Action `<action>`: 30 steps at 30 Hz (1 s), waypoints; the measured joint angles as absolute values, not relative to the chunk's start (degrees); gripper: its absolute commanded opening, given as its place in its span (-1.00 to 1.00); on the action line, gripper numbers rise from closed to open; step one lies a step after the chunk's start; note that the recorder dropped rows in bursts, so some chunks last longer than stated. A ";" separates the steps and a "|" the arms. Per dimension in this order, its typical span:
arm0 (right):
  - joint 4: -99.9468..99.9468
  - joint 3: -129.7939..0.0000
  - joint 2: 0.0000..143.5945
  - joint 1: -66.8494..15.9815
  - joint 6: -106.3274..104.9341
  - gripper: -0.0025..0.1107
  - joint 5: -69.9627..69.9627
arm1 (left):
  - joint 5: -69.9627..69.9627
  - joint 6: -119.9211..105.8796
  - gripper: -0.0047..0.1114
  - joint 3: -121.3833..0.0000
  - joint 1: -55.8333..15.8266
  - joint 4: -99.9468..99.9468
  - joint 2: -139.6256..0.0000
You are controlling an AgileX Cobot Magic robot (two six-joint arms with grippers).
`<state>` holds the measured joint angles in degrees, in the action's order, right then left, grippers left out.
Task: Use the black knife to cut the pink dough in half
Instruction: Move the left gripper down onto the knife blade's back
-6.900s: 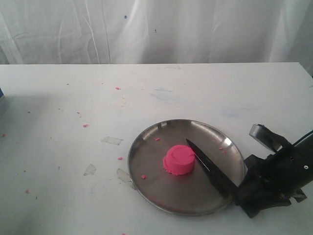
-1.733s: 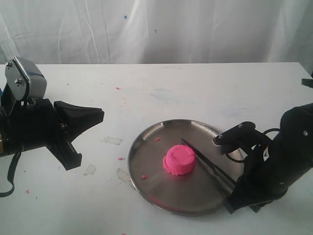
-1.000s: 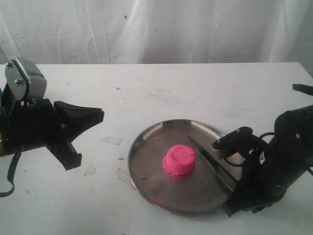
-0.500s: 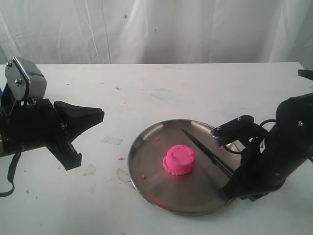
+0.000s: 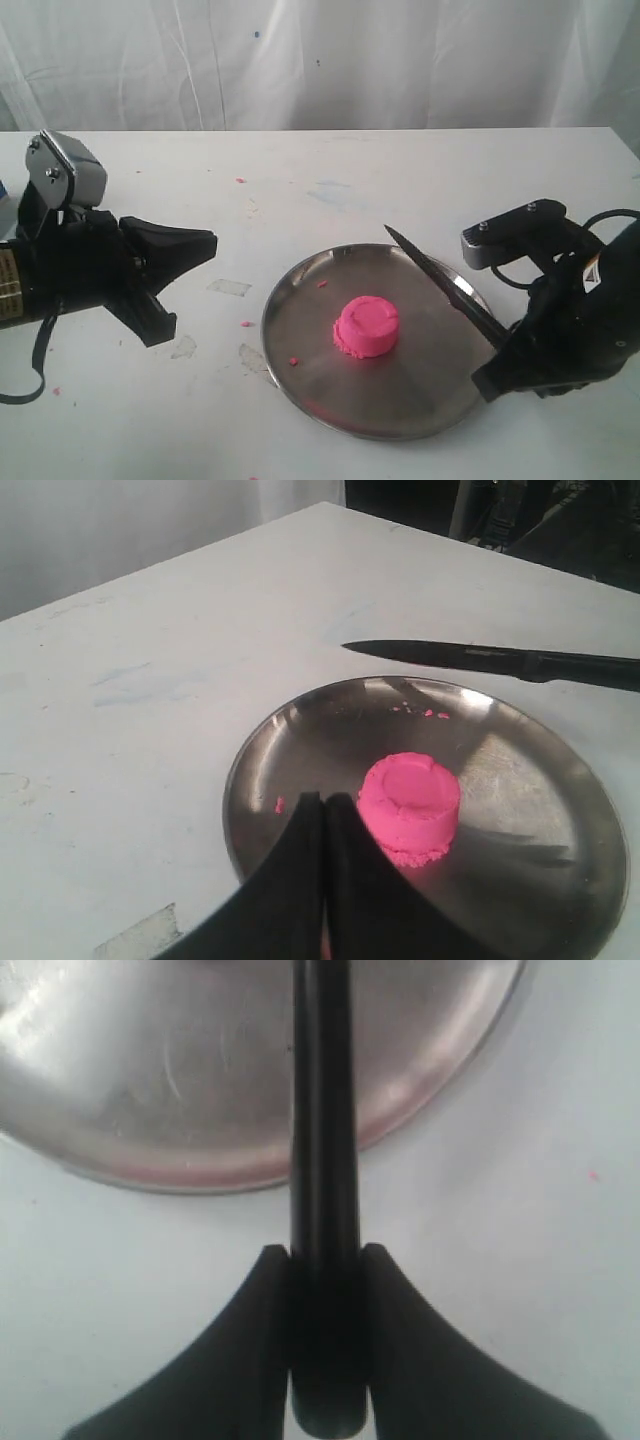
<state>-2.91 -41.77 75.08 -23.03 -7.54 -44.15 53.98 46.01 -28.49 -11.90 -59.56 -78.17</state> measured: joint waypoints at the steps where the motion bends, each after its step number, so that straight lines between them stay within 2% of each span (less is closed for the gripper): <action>1: -3.20 -41.77 74.95 -23.03 -7.66 -0.96 -44.94 | 54.79 46.01 -0.92 -28.49 -12.03 -59.44 -79.05; 6: -9.29 -41.77 74.86 -23.03 -15.62 -0.96 -45.04 | 60.47 42.10 -0.92 -28.58 -16.81 -58.59 -83.61; 12: -14.44 -41.57 76.50 -23.03 -23.35 -0.96 -44.15 | 62.43 25.73 -0.92 -28.58 -23.89 -56.37 -88.53; 17: -14.67 -41.57 79.79 -23.03 -24.42 -0.96 -43.34 | 62.30 18.72 -0.92 -31.60 -25.04 -50.04 -92.54; 20: -14.67 -41.57 81.27 -23.03 -24.66 -0.96 -43.34 | 56.63 34.09 -0.92 -36.55 -25.07 -48.55 -95.43; 22: -14.67 -41.57 81.62 -23.03 -24.66 -0.96 -43.34 | 48.10 53.74 -0.92 -41.70 -25.17 -52.43 -97.32; 27: -14.67 -41.57 81.75 -23.03 -24.79 -0.96 -42.91 | 37.59 82.11 -0.92 -55.82 -25.17 -85.63 -99.76; 30: -14.67 -41.57 81.75 -23.03 -24.98 -0.96 -42.83 | 34.84 95.07 -0.92 -60.73 -25.31 -95.14 -99.86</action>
